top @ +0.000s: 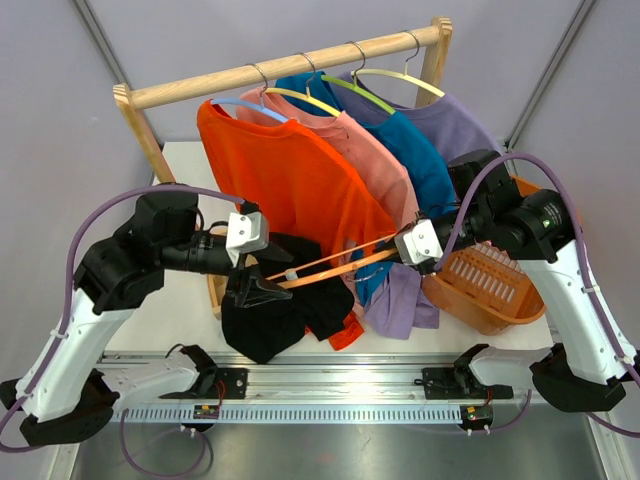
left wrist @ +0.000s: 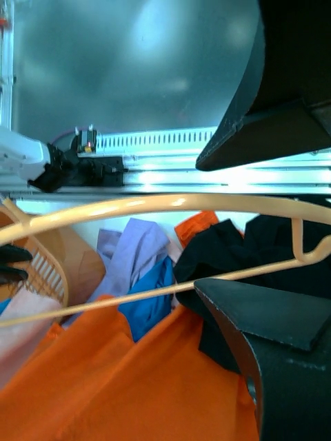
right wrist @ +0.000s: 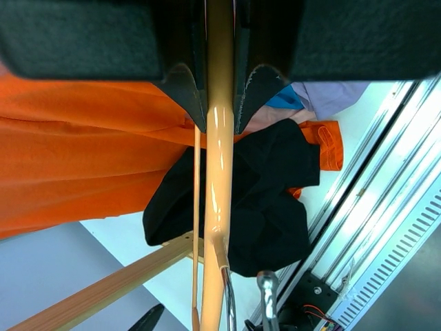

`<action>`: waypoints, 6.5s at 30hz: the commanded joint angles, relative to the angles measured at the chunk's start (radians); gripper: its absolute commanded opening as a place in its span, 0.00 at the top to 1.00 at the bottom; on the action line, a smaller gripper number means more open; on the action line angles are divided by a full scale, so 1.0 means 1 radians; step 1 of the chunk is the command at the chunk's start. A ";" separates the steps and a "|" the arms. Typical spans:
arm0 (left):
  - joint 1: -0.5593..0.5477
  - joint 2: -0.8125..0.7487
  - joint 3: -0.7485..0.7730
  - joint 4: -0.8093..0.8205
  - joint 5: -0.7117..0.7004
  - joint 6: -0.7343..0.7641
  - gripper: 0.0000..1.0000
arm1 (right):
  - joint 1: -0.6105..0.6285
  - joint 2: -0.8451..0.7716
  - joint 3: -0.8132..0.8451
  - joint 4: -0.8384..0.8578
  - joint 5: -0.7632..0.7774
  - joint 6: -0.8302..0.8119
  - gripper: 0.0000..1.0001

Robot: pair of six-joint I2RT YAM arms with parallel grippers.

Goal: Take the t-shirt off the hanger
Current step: Pass the hanger from the right arm to the left, then hang the hanger back to the clothesline with the left arm

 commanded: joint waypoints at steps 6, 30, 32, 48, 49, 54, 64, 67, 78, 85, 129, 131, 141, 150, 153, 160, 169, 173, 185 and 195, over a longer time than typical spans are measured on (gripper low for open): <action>-0.001 0.050 -0.050 0.040 0.187 -0.102 0.40 | 0.023 -0.015 0.009 -0.251 -0.020 -0.044 1.00; -0.089 0.097 -0.097 0.123 0.360 -0.377 0.61 | 0.072 -0.081 -0.066 -0.254 0.008 -0.121 1.00; -0.092 0.105 -0.087 0.104 0.365 -0.376 0.63 | 0.074 -0.085 -0.070 -0.255 0.009 -0.124 1.00; -0.120 0.139 -0.034 0.027 0.339 -0.349 1.00 | 0.077 -0.102 -0.092 -0.243 0.003 -0.110 1.00; -0.121 0.129 -0.034 0.039 0.336 -0.356 1.00 | 0.077 -0.104 -0.093 -0.240 0.001 -0.104 1.00; -0.124 0.090 -0.054 0.118 0.319 -0.440 1.00 | 0.077 -0.122 -0.112 -0.183 -0.028 -0.021 0.89; -0.126 -0.027 -0.125 0.247 0.279 -0.564 1.00 | 0.077 -0.144 -0.034 0.030 -0.081 0.321 0.37; -0.126 -0.049 -0.117 0.235 0.268 -0.566 1.00 | 0.077 -0.151 0.034 0.148 -0.025 0.451 0.30; -0.126 -0.114 -0.039 0.101 0.132 -0.518 1.00 | 0.075 -0.151 0.154 0.608 0.397 0.843 0.11; -0.124 -0.180 -0.034 0.112 0.031 -0.555 1.00 | 0.077 -0.141 0.131 0.820 0.660 0.971 0.00; -0.126 -0.510 -0.286 0.287 -0.704 -0.880 1.00 | 0.074 -0.154 -0.096 0.926 0.885 1.073 0.01; -0.126 -0.512 -0.292 0.316 -0.770 -0.900 1.00 | 0.074 -0.153 -0.099 0.927 0.883 1.077 0.01; -0.124 -0.431 -0.315 0.581 -1.035 -0.994 1.00 | 0.074 -0.163 -0.129 0.932 0.870 1.093 0.01; -0.124 -0.277 -0.183 0.705 -1.298 -1.113 1.00 | 0.074 -0.186 -0.161 0.937 0.859 1.107 0.01; -0.124 -0.263 -0.194 0.809 -1.370 -1.136 1.00 | 0.074 -0.196 -0.167 0.935 0.859 1.105 0.00; -0.120 -0.263 -0.215 0.931 -1.479 -1.218 1.00 | 0.074 -0.214 -0.185 0.947 0.853 1.106 0.00; -0.005 -0.265 -0.238 0.889 -1.468 -1.345 1.00 | 0.074 -0.222 -0.184 0.952 0.836 1.120 0.00; 0.084 -0.233 -0.242 0.870 -1.395 -1.432 1.00 | 0.074 -0.229 -0.182 0.949 0.830 1.120 0.01; 0.307 -0.141 -0.243 0.873 -1.126 -1.669 1.00 | 0.074 -0.266 -0.207 0.955 0.851 1.111 0.01; 0.307 -0.229 -0.323 0.833 -1.120 -1.735 0.89 | 0.072 -0.262 -0.227 0.972 0.828 1.117 0.01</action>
